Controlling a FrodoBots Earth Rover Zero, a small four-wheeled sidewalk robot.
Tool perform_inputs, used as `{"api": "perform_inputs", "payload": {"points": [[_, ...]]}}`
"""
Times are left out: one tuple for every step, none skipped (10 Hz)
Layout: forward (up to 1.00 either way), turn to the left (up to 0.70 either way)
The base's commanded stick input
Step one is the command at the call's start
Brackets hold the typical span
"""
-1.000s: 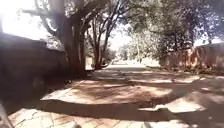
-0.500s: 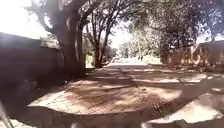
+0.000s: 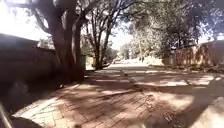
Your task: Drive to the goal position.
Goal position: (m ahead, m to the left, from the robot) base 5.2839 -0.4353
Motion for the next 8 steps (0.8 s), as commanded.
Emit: {"api": "perform_inputs", "payload": {"points": [[0.70,0.00],[0.70,0.00],[0.70,0.00],[0.70,0.00],[0.70,0.00],[0.70,0.00],[0.70,0.00],[0.70,0.00]]}}
